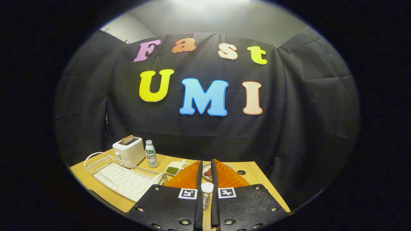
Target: Take the plate from the dish rack, then take the spoon from the basket and place it into the plate.
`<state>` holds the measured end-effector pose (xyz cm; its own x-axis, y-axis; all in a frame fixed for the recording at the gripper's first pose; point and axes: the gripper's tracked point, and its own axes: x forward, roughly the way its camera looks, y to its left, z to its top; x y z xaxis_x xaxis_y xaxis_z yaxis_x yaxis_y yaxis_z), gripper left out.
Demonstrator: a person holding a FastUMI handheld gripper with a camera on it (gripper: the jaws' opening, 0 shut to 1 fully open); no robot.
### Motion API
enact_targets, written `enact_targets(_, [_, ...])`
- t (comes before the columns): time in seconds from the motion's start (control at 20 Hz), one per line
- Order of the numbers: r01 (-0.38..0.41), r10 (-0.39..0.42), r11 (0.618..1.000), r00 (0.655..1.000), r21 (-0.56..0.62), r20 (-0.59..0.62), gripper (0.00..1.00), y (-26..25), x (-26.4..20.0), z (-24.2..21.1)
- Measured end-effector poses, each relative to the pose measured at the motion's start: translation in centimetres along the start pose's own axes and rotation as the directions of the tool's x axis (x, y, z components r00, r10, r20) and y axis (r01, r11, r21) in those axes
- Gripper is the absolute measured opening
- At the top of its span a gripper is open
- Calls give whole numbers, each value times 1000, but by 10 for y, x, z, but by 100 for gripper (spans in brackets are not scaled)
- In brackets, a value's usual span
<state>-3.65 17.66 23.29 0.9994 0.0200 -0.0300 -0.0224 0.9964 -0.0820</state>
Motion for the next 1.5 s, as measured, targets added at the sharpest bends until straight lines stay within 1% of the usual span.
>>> enact_targets(0.2, [36, -36, 999, 998, 7, -42, 9, 11, -15, -15])
enact_targets(0.35, [30, -29, 999, 996, 10, -79, 9, 26, -25, -29])
enact_targets(0.6, [-19, 19, 1000, 985, -1, -173, 9, 53, -39, -64])
enact_targets(0.8, [-59, 59, 998, 965, 9, -257, 9, 77, -49, -98])
enact_targets(0.95, [-89, 87, 996, 950, 9, -299, 9, 93, -54, -115])
enact_targets(1.1, [-116, 113, 993, 939, 10, -325, 9, 107, -55, -129])
enact_targets(1.5, [-182, 170, 983, 910, 3, -379, 9, 138, -48, -149])
